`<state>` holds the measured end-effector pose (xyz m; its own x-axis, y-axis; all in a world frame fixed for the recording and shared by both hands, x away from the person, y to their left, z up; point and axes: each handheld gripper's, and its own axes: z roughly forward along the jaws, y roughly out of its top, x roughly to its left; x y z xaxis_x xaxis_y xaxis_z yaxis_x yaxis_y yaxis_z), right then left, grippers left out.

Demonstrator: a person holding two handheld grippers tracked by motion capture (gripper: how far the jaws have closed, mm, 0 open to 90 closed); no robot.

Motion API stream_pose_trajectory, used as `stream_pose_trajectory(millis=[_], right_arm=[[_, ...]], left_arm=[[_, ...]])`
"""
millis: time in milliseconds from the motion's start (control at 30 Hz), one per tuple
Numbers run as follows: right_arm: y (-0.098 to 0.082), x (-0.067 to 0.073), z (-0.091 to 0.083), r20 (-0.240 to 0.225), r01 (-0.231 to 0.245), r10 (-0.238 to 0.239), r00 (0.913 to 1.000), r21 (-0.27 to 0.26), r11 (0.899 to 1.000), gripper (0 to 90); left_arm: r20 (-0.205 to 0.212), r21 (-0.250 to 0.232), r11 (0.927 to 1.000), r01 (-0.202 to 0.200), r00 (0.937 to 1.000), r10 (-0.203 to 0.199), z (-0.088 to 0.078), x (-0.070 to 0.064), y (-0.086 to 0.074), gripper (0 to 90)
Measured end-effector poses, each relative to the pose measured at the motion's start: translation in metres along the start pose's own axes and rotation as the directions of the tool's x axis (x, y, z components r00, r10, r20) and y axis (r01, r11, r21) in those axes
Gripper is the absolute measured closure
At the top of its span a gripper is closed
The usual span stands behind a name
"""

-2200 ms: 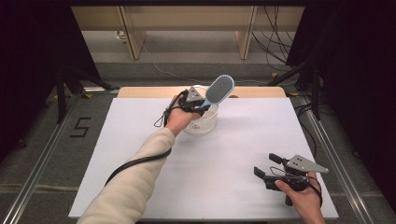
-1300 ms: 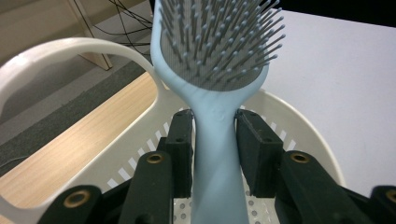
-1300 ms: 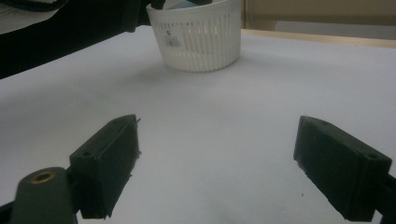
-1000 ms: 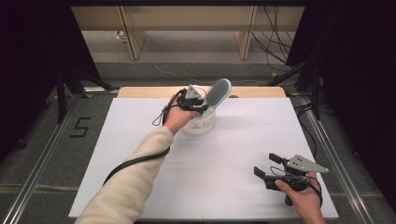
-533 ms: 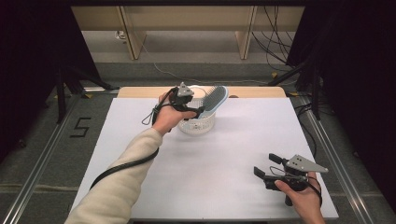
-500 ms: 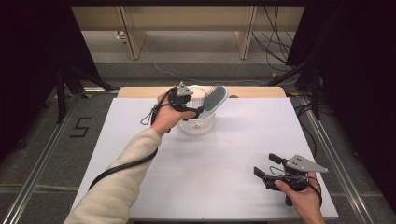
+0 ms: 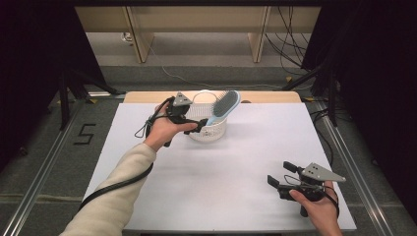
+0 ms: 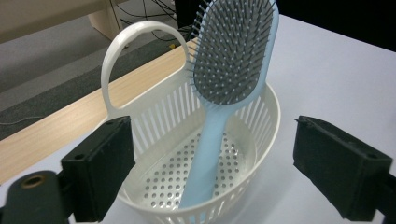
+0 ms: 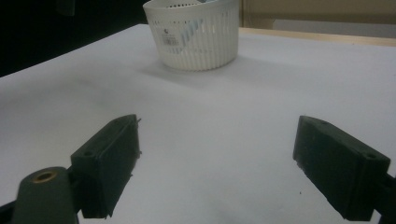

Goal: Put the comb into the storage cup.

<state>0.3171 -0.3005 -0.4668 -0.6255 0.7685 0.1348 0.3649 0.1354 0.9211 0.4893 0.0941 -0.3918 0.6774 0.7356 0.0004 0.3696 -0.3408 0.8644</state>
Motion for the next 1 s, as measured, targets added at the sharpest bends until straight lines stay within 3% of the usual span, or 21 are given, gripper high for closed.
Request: stream_pose_trajectory(millis=[333,500,1000], right_arm=[[0.0,-0.001,0.0,0.005,0.001,-0.001,1.0,0.0,1.0,15.5],[0.0,-0.001,0.0,0.006,0.001,-0.001,1.0,0.0,1.0,15.5],[0.0,-0.001,-0.001,0.011,0.002,-0.002,0.9999,-0.002,1.0,15.5]], left_arm=[[-0.023,-0.018,0.9998,0.004,0.9997,-0.004,-0.018,0.003,-0.015,1.9],[-0.051,-0.056,0.9984,0.013,0.9986,-0.016,-0.027,0.003,-0.022,1.8],[-0.053,-0.056,0.9982,0.023,0.9982,-0.026,-0.048,0.001,-0.04,1.7]])
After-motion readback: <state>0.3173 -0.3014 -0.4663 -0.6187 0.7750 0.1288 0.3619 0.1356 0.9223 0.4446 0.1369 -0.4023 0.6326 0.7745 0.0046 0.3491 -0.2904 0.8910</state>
